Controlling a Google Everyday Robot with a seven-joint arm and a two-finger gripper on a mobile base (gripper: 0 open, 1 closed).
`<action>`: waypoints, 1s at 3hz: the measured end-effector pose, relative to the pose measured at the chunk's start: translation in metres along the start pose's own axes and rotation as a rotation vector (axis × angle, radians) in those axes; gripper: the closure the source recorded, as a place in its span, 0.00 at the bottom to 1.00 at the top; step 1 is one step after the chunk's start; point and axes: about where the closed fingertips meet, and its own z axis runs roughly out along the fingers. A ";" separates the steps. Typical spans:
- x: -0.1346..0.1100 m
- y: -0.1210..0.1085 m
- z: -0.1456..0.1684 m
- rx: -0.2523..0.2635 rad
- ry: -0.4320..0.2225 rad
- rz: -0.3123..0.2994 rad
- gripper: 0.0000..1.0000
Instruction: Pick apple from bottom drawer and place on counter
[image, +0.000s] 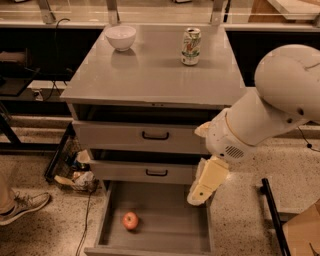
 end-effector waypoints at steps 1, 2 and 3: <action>0.000 0.000 0.000 0.000 0.000 0.000 0.00; 0.002 0.002 0.012 -0.006 -0.007 0.012 0.00; 0.013 0.008 0.056 -0.050 -0.010 0.055 0.00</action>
Offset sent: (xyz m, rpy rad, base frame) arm 0.0008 0.0084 -0.0307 0.0278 0.0298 -0.0201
